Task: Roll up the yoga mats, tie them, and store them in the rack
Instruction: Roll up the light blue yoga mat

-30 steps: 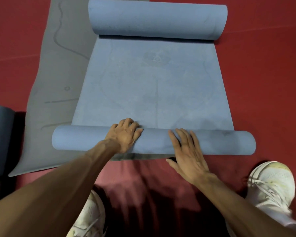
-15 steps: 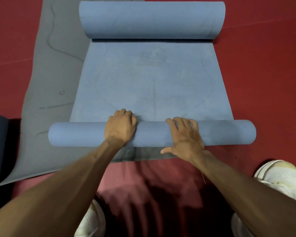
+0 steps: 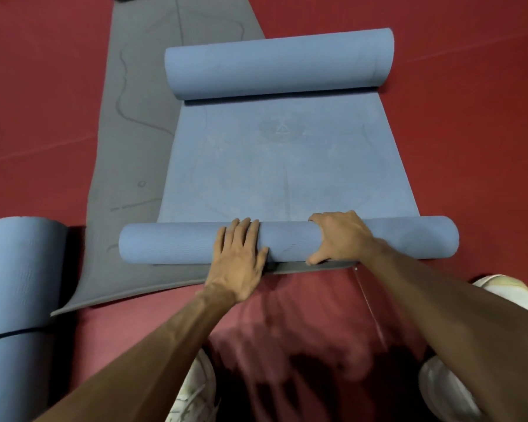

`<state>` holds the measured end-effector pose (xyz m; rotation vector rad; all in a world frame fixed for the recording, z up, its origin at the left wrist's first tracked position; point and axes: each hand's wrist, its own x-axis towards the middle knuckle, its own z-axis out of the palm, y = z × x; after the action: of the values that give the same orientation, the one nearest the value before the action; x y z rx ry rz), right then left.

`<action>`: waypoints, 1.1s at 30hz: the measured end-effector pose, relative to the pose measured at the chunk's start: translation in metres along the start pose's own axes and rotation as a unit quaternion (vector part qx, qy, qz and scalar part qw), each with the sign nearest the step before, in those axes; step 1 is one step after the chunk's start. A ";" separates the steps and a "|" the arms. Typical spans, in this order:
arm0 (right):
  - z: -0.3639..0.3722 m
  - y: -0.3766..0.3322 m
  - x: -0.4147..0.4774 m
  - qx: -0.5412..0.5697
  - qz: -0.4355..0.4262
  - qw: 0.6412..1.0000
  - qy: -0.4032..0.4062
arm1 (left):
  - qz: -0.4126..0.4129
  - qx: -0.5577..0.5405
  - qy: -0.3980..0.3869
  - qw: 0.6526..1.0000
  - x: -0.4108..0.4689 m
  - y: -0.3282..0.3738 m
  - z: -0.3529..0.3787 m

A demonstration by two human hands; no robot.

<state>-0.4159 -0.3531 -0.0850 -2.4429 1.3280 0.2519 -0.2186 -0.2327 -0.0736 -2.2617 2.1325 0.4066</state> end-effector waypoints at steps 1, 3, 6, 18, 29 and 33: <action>-0.003 0.000 -0.006 0.017 0.000 1.000 -0.018 | -0.003 0.009 0.003 1.000 -0.008 0.002 0.002; -0.006 -0.002 -0.020 0.039 0.006 0.997 -0.066 | -0.004 0.027 0.015 1.000 -0.024 0.007 0.007; -0.001 -0.001 -0.037 0.051 0.013 0.989 -0.136 | -0.001 0.036 0.015 0.999 -0.041 0.015 0.024; 0.032 0.004 -0.046 -0.010 -0.060 0.997 -0.051 | -0.016 0.016 -0.119 0.993 -0.016 0.004 0.037; 0.069 -0.006 -0.065 -0.068 -0.050 0.976 0.203 | -0.028 -0.053 -0.113 0.992 0.050 -0.011 0.018; 0.070 -0.007 -0.058 -0.087 -0.046 0.977 0.190 | -0.030 -0.066 -0.099 0.992 0.063 -0.010 0.015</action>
<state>-0.4417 -0.2775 -0.1303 -2.7932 1.3846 -0.1373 -0.2091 -0.2913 -0.1015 -2.2348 1.9913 0.7556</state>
